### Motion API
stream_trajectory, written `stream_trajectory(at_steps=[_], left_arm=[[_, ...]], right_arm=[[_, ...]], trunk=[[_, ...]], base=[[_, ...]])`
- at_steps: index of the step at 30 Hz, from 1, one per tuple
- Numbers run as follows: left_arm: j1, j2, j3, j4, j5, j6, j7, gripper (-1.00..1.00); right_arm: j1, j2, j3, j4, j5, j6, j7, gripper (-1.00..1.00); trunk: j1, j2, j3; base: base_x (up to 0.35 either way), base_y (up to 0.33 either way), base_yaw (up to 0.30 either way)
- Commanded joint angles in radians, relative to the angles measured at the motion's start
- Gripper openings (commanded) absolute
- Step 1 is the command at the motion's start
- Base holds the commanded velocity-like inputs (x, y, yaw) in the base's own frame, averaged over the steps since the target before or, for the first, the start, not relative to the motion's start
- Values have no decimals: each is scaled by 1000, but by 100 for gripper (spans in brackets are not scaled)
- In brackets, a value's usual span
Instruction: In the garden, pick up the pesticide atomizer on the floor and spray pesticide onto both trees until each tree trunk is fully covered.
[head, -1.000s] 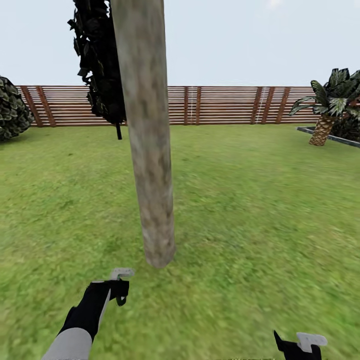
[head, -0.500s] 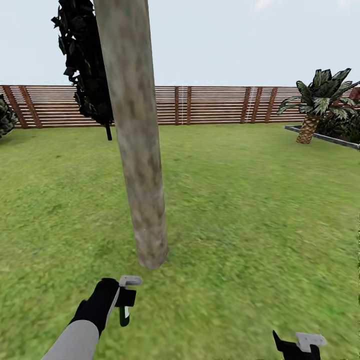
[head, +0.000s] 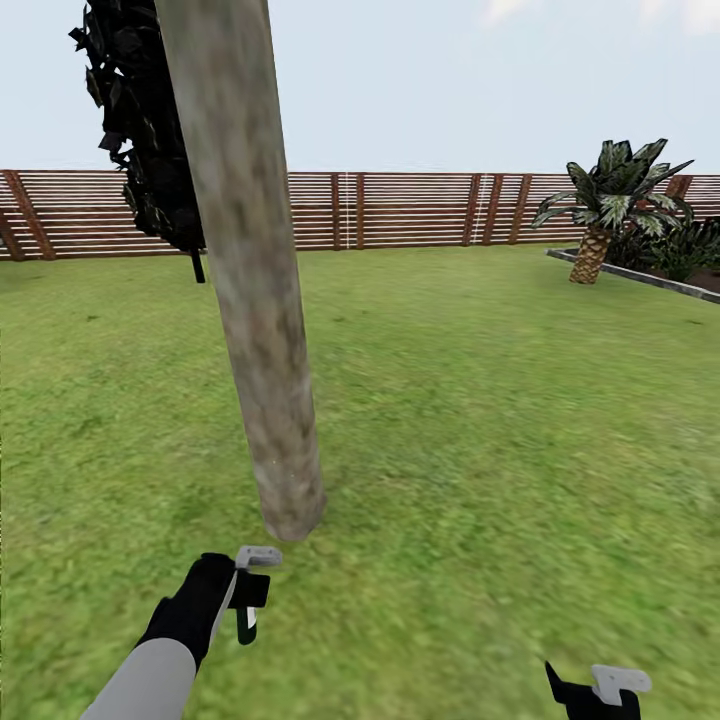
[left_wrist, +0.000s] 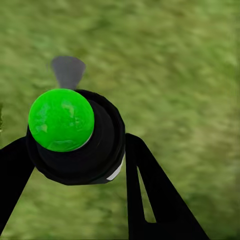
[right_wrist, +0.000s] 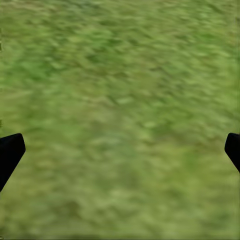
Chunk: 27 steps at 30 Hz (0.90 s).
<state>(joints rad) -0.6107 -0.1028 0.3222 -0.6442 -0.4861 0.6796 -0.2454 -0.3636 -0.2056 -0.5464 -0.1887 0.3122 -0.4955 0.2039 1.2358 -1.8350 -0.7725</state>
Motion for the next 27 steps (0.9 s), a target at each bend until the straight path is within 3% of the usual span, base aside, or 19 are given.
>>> stream_trajectory(at_steps=[1,9,21,27], left_arm=[[0,0,0,0,0,0,0,-100],[0,-1,0,0,0,0,-1,-100],[-10,-24,5,-3,4,-1,-3,-100],[-51,-35,5,-3,3,1,-9,-100]], right_arm=[[0,0,0,0,0,0,0,100],[0,0,0,0,1,0,0,100],[0,0,0,0,1,0,0,100],[0,0,0,0,1,0,0,100]], trunk=[[0,0,0],[0,0,0],[0,0,0],[0,0,0]], base=[[0,206,0],[0,253,0],[0,12,0],[0,0,-51]])
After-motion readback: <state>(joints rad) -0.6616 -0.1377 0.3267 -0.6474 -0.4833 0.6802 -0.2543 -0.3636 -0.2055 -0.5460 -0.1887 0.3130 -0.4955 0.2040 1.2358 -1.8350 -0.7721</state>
